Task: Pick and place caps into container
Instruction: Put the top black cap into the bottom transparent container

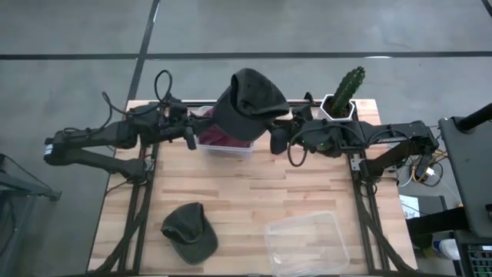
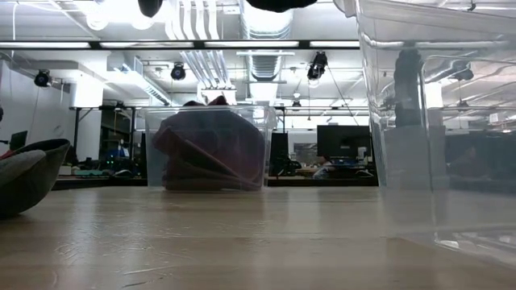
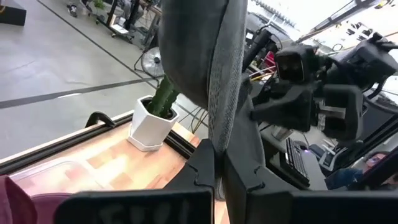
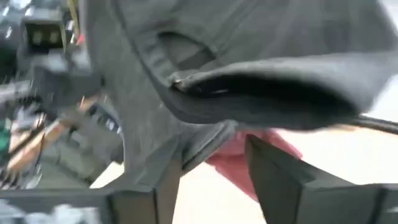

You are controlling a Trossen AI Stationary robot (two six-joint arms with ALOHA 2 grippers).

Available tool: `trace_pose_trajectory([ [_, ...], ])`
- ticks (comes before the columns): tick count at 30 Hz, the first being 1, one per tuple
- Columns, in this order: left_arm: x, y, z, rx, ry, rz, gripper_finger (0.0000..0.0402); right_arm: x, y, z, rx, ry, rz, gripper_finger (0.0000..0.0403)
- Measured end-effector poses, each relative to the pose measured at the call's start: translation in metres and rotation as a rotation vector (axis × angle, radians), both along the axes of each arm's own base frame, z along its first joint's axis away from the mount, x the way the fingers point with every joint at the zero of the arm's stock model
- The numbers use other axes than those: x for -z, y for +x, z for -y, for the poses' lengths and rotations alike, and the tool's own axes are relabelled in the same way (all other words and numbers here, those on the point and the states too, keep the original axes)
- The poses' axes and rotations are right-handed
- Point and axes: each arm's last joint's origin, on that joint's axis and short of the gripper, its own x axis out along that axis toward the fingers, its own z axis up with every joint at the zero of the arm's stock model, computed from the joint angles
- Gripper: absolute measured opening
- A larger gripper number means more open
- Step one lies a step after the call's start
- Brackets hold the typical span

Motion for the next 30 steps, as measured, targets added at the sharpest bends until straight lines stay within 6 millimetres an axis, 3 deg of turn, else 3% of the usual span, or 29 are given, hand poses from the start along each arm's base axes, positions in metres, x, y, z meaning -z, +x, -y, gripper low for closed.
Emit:
trace_pose_trajectory([
  [7,-0.007,-0.024,0.002,-0.001,-0.050,0.030,0.0006,0.000,-0.010,-0.003,-0.187,-0.025,-0.112,0.0211],
  [12,-0.004,-0.044,0.004,0.006,-0.061,-0.017,0.0006,-0.002,-0.028,-0.003,-0.277,-0.012,-0.186,0.0216],
  [16,-0.004,-0.049,0.007,0.107,-0.136,-0.004,0.0006,-0.004,-0.045,0.002,-0.253,-0.039,-0.246,0.0214],
  [22,0.002,-0.034,0.012,0.306,-0.293,-0.040,0.0006,-0.009,-0.068,0.016,-0.036,-0.142,-0.303,0.0214],
  [30,0.021,0.007,0.019,0.400,-0.579,-0.146,0.0006,-0.012,-0.076,0.030,0.086,-0.196,-0.330,0.0215],
])
